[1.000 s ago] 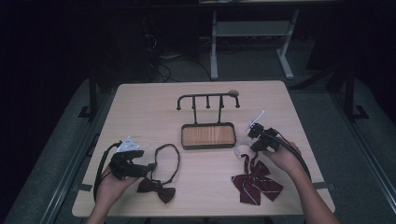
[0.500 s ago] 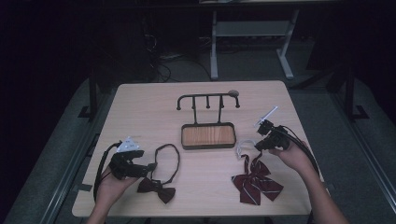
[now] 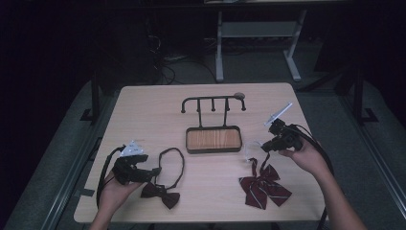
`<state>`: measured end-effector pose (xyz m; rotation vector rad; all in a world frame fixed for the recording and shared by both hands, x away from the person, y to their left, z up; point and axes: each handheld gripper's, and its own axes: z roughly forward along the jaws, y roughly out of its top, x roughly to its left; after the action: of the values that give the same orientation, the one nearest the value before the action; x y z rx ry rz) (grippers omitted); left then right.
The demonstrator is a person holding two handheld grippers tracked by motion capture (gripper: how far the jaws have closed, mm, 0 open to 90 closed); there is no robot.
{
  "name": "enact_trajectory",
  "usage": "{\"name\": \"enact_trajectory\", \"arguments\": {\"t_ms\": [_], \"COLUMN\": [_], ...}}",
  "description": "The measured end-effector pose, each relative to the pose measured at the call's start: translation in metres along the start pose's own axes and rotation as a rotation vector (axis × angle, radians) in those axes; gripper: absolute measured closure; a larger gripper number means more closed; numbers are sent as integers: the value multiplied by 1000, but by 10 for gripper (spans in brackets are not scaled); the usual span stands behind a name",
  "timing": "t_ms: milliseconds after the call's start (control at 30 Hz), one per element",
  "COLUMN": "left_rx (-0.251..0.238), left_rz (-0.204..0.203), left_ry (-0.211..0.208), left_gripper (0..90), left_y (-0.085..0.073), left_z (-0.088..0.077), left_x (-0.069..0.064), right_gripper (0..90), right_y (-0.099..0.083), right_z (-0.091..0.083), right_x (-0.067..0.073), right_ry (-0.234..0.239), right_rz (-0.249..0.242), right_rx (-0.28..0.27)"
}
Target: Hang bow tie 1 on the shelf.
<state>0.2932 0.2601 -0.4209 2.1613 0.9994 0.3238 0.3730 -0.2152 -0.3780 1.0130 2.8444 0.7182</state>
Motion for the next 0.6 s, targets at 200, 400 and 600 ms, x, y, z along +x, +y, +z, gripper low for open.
{"name": "enact_trajectory", "arguments": {"t_ms": [200, 400, 600], "left_rx": [2, 2, 7], "left_rz": [1, 0, 2], "left_ry": [0, -2, -2], "left_gripper": [244, 244, 244], "left_y": [0, 0, 0], "left_z": [0, 0, 0], "left_x": [0, 0, 0], "right_gripper": [856, 857, 858], "right_y": [8, 16, 24], "right_z": [-14, -28, -39], "right_x": [7, 13, 18], "right_ry": [3, -15, -16], "right_rz": [-23, -50, -70], "right_rx": [-13, -27, -42]}}
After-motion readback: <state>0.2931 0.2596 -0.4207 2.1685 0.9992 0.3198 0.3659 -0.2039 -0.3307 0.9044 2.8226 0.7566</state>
